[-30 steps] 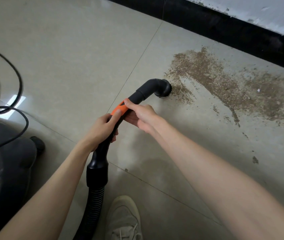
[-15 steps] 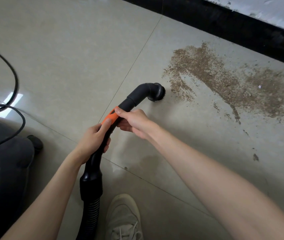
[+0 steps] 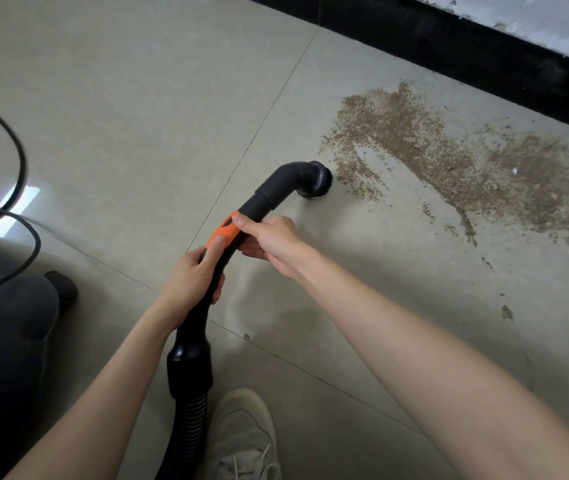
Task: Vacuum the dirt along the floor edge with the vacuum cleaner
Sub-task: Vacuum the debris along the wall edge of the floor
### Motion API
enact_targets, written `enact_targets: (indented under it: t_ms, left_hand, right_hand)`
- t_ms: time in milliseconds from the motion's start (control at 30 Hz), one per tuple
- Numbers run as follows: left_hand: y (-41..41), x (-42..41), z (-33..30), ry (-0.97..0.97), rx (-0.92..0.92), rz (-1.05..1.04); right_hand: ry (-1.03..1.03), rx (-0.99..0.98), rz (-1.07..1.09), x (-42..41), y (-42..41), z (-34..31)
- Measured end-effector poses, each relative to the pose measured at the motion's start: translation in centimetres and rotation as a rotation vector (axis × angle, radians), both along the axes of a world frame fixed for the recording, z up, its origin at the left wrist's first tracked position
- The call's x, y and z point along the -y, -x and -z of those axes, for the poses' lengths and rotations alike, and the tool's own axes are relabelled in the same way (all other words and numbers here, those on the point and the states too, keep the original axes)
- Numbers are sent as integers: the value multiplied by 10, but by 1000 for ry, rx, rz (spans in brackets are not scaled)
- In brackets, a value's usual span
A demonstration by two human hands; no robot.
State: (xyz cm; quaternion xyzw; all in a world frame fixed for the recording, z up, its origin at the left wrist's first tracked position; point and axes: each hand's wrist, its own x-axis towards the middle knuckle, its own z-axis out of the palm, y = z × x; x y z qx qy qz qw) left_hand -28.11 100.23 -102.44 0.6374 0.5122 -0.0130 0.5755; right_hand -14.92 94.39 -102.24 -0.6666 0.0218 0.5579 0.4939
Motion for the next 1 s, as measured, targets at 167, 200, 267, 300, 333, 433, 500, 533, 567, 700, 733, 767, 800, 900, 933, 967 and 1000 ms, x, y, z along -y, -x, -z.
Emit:
enact_targets:
  t_ms: [167,200,267,300,333,433,500,533,567,700,733,767,800,900,933,967,1000]
  left_hand:
    - [-22,-17,3,-5,53,-64]
    - [-28,-21,3,-9,58,-59]
    - [-40,-27,3,-16,64,-52]
    - [-45,-30,3,-20,66,-48]
    - [-50,-32,4,-22,68,-47]
    - [-64,-36,4,-23,72,-41]
    - [-74,-38,3,-25,71,-29]
    - [-78,-39,3,-28,73,-23]
    - [-83,-40,3,-33,73,-19]
    - [-101,-44,3,-46,71,-11]
    - [-105,-45,3,-46,69,-10]
    - [-110,-47,4,-49,65,-5]
    - [-114,-48,5,-54,60,1]
    - [-129,-53,8,-62,56,10]
    - [-135,-55,9,-63,55,15]
    - [-140,-57,9,-66,53,22]
    - [-146,-59,9,-70,51,29]
  right_hand:
    - [38,131,30,-24,-16,0]
    - [40,147,32,-29,-21,-1]
    - [43,176,27,-35,-32,-2]
    - [44,189,25,-37,-37,-3]
    - [45,198,25,-39,-42,-3]
    - [48,211,41,-42,-53,-3]
    - [51,217,59,-44,-61,-3]
    - [51,219,66,-45,-65,-3]
    - [50,220,72,-45,-70,-3]
    - [45,232,82,-48,-85,-2]
    - [48,238,82,-49,-89,-2]
    - [52,245,83,-50,-93,-2]
    - [56,252,87,-50,-97,-2]
    - [69,268,102,-52,-111,0]
    - [70,268,106,-53,-116,0]
    - [68,268,111,-54,-121,0]
    - [65,270,116,-55,-127,0]
